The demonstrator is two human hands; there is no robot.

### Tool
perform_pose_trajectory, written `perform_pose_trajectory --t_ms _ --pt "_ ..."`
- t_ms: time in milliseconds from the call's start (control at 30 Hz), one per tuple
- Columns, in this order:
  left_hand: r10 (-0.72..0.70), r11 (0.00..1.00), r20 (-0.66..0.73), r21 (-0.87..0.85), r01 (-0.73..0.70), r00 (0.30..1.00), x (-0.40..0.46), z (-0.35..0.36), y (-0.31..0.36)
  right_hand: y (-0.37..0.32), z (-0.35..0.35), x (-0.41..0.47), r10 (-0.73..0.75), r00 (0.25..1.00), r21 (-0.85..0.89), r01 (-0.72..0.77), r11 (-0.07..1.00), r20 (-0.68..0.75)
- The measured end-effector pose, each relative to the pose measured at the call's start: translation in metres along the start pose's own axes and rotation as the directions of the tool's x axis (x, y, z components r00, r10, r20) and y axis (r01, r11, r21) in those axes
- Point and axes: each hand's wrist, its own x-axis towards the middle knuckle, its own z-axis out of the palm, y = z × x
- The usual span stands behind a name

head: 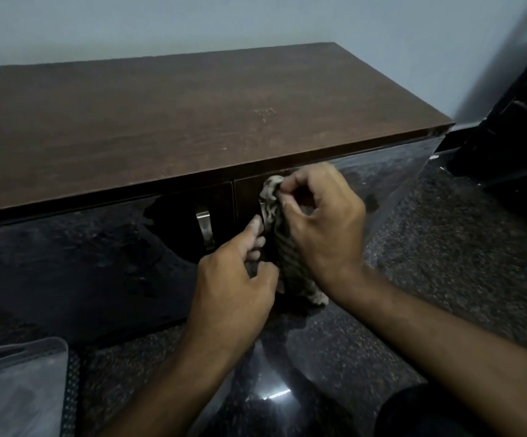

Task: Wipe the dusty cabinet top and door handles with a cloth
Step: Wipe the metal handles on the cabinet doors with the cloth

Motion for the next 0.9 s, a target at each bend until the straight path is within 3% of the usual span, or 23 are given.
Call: perform_pose_trajectory --t_ms 200,400,500,600,733,900 --pt "0.017 0.999 -0.047 -0.028 -0.018 0.999 0.002 -0.004 0.006 0.020 0.004 -0.018 0.210 0.968 -0.073 -0.202 0.977 0.136" --pt "-0.017 0.999 -0.135 -0.043 0.012 0.991 0.001 -0.012 0.010 -0.001 -0.006 0.003 0.312 0.947 0.060 -0.309 0.949 -0.073" --pt "-0.093 0.989 -0.271 -0.132 0.059 0.958 0.008 -0.020 0.008 -0.002 0.007 -0.013 0.505 0.858 0.044 -0.510 0.859 0.098" --pt "-0.165 0.973 -0.312 -0.208 0.102 0.936 0.012 -0.026 0.006 0.002 0.021 -0.031 0.613 0.755 0.005 -0.631 0.776 0.231" --pt "-0.173 0.973 -0.307 -0.203 0.113 0.936 0.011 -0.027 0.008 -0.002 0.035 -0.045 0.739 0.615 -0.005 -0.768 0.641 0.274" --pt "-0.145 0.978 -0.309 -0.187 0.089 0.940 0.013 -0.025 0.009 -0.027 0.049 -0.051 0.809 0.449 0.136 -0.892 0.431 0.380"
